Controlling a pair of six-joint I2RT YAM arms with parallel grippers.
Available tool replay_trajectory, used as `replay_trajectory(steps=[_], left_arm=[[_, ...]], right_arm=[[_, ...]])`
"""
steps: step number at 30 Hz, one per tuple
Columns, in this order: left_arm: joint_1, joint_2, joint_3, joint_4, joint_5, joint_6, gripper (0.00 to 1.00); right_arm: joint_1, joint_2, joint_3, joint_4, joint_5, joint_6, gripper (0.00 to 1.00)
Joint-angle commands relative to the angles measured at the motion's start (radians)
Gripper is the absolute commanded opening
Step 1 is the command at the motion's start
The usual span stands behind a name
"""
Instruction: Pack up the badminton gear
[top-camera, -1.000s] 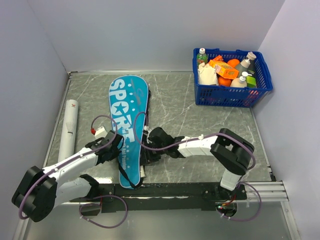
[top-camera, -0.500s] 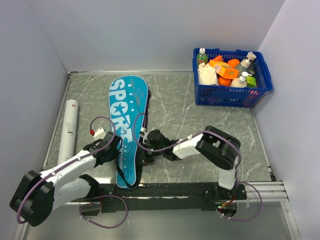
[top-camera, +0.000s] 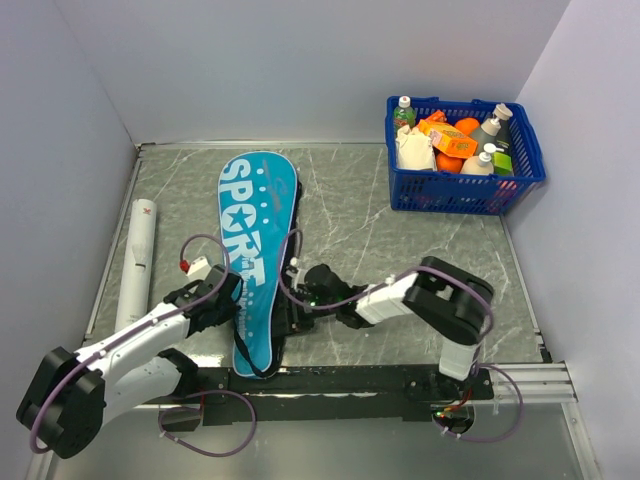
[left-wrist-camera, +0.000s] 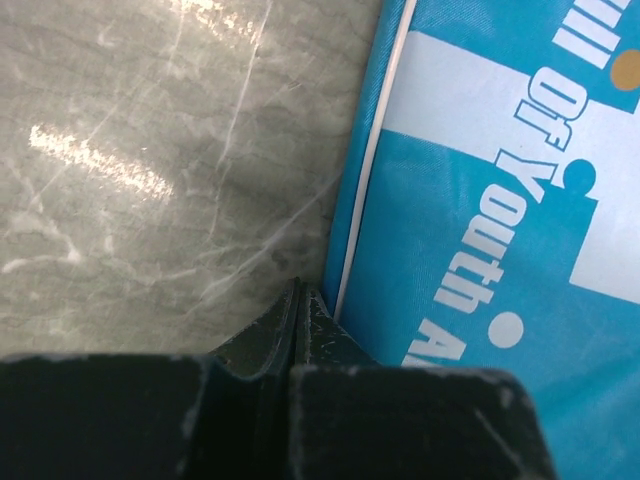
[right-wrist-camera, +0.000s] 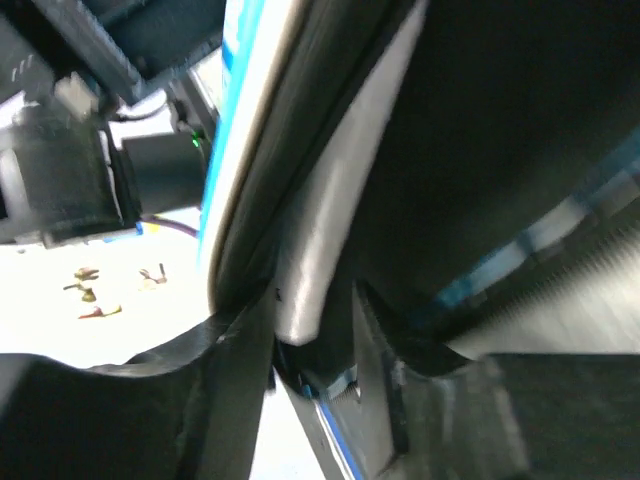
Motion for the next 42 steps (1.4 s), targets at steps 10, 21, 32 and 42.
replay_trajectory(steps=[10,21,32,42], left_arm=[[-0.006,-0.159,0.222,-0.153,-0.150,0.053,0.01],[-0.053,0.140,0.356,0.209,0.103,0.212,0.01],[-0.067,0.383,0.353,0.363,0.138,0.200,0.01],[-0.069,0.447,0.293,0.392,0.157,0.185,0.01]], right_arm=[[-0.254,-0.359,0.015,-0.561,0.341,-0.342,0.56],[-0.472,-0.050,0.525,-0.788,0.419,-0.444,0.68],[-0.506,0.354,1.133,-0.974,0.438,-0.554,0.70],[-0.509,0.547,1.317,-1.001,0.393,-0.536,0.70]])
